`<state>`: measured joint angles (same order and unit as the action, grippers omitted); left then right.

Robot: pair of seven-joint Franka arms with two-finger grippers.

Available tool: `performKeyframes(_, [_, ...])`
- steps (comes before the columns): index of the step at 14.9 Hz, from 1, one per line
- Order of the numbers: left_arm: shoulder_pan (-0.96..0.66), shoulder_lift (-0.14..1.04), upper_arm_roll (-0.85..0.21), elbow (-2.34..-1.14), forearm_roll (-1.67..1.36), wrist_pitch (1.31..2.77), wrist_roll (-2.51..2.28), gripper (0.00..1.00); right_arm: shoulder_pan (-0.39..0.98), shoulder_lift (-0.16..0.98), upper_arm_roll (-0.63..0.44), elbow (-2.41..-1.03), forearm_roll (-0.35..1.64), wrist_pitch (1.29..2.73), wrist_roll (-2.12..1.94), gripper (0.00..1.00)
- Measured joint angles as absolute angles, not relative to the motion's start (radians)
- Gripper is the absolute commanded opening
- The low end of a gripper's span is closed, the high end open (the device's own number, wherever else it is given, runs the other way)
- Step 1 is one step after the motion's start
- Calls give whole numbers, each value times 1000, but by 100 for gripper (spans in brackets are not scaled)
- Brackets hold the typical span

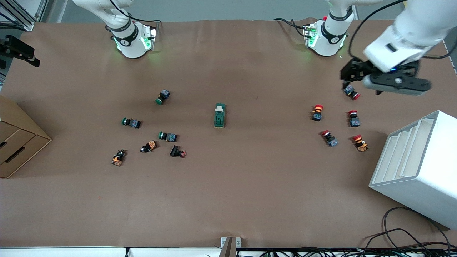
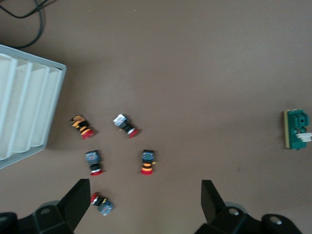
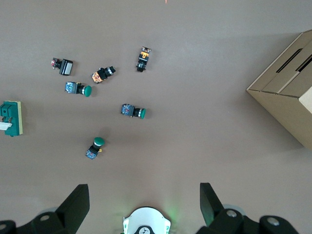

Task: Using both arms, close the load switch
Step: 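Move the left gripper over the green load switch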

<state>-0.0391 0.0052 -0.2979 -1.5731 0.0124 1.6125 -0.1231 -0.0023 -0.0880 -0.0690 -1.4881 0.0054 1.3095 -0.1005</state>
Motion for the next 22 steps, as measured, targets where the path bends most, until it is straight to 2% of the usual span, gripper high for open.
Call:
performKeyframes(5, [-112, 77, -412, -1621, 28, 1751, -404, 100, -3, -88, -69, -1488, 5, 1309, -101, 100])
performKeyframes(11, [-326, 149, -425, -1700, 151, 1863, -797, 100, -3, -88, -68, -1488, 5, 1309, -101, 100])
performKeyframes(14, [-431, 193, -427, -1762, 216, 1973, -1015, 100, -3, -88, -69, -1488, 5, 1309, -101, 100])
performKeyframes(19, [-572, 204, -429, -1883, 348, 2071, -1333, 100, -4, -83, -68, -1488, 6, 1312, -101, 100])
performKeyframes(22, [-651, 205, -430, -1961, 453, 2143, -1549, 100, -4, -40, -68, -1489, 6, 1329, -101, 100])
